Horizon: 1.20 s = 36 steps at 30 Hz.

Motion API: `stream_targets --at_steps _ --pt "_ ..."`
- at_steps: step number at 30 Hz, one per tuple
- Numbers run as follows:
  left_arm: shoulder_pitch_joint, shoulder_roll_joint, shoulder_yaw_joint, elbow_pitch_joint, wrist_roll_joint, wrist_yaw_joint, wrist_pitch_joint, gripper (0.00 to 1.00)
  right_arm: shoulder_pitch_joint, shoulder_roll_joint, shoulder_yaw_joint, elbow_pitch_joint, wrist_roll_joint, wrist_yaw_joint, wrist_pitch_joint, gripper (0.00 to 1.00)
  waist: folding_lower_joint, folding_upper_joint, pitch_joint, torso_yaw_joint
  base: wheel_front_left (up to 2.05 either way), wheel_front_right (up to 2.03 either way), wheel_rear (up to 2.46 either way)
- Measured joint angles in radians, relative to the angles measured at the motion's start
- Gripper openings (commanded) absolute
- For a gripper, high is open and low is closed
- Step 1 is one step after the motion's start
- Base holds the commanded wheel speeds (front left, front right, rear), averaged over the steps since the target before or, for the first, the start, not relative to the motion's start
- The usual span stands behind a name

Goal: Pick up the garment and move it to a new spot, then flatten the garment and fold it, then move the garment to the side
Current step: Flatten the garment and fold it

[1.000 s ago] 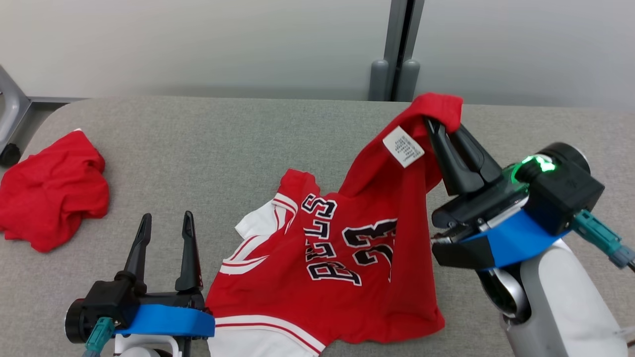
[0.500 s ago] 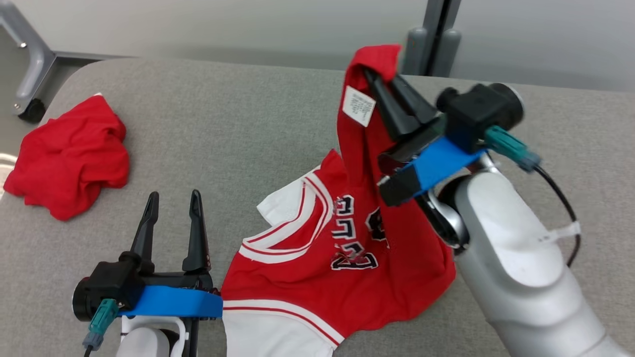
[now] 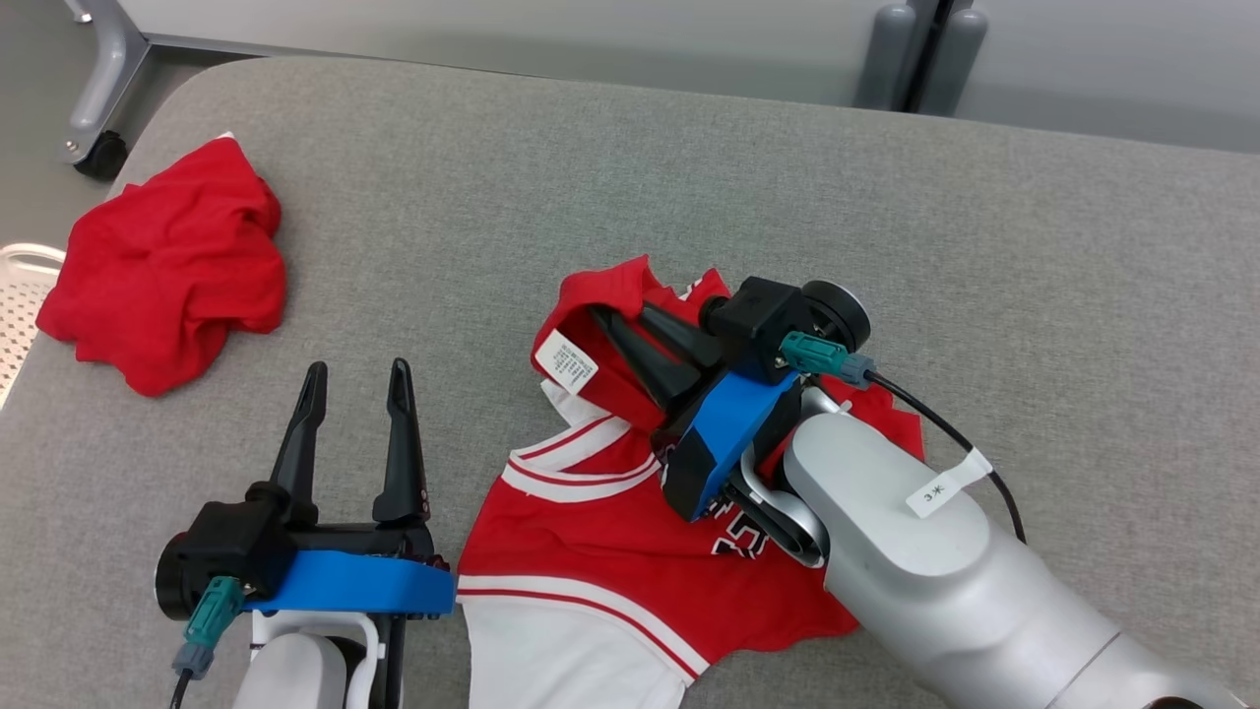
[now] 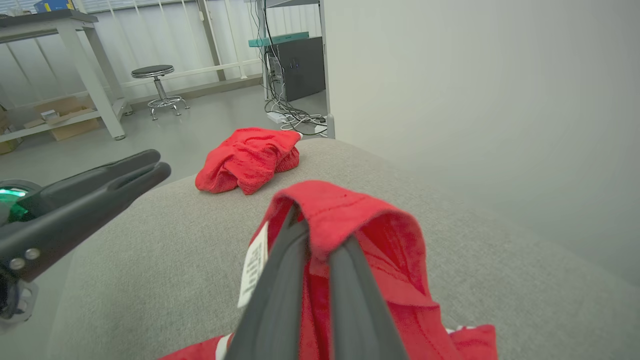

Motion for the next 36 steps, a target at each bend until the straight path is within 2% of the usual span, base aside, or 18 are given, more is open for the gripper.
stream_targets --at_steps 4,8,13,19,24,29,36 --pt "0.000 0.000 0.013 0.002 0.005 0.003 0.000 1.00 0.007 0.000 -0.004 0.029 0.030 0.000 -0.015 1.00 -0.0002 0.0000 -0.007 -0.018 0.00 0.00 0.00" --pt "0.006 0.000 0.034 0.001 0.014 0.004 0.000 1.00 0.034 0.001 -0.051 0.059 -0.003 0.000 -0.018 1.00 -0.0002 -0.0001 -0.017 -0.050 0.00 0.00 0.00" --pt "0.026 0.000 0.061 -0.005 0.027 0.000 0.000 1.00 0.102 -0.008 -0.224 0.007 -0.109 0.000 -0.019 1.00 -0.0002 -0.0001 -0.034 -0.097 0.00 0.00 0.00" --pt "0.040 0.000 0.090 -0.010 0.041 -0.005 0.000 1.00 0.263 -0.086 -0.466 -0.131 -0.185 0.000 -0.020 1.00 -0.0002 -0.0003 -0.059 -0.138 0.00 0.00 0.00" --pt "0.049 0.000 0.095 -0.012 0.048 -0.012 0.000 1.00 0.409 -0.119 -0.580 -0.226 -0.228 0.000 -0.020 1.00 -0.0002 -0.0003 -0.074 -0.156 0.00 0.00 0.00" --pt "0.062 0.000 0.098 -0.013 0.049 -0.014 0.000 1.00 0.524 -0.117 -0.620 -0.303 -0.244 0.000 -0.014 1.00 -0.0003 -0.0003 -0.082 -0.164 0.00 0.00 0.00" --pt "0.063 0.000 0.093 -0.012 0.054 -0.018 0.000 1.00 0.538 -0.074 -0.603 -0.333 -0.246 0.000 0.030 1.00 -0.0003 -0.0003 -0.081 -0.161 0.00 0.00 0.00"
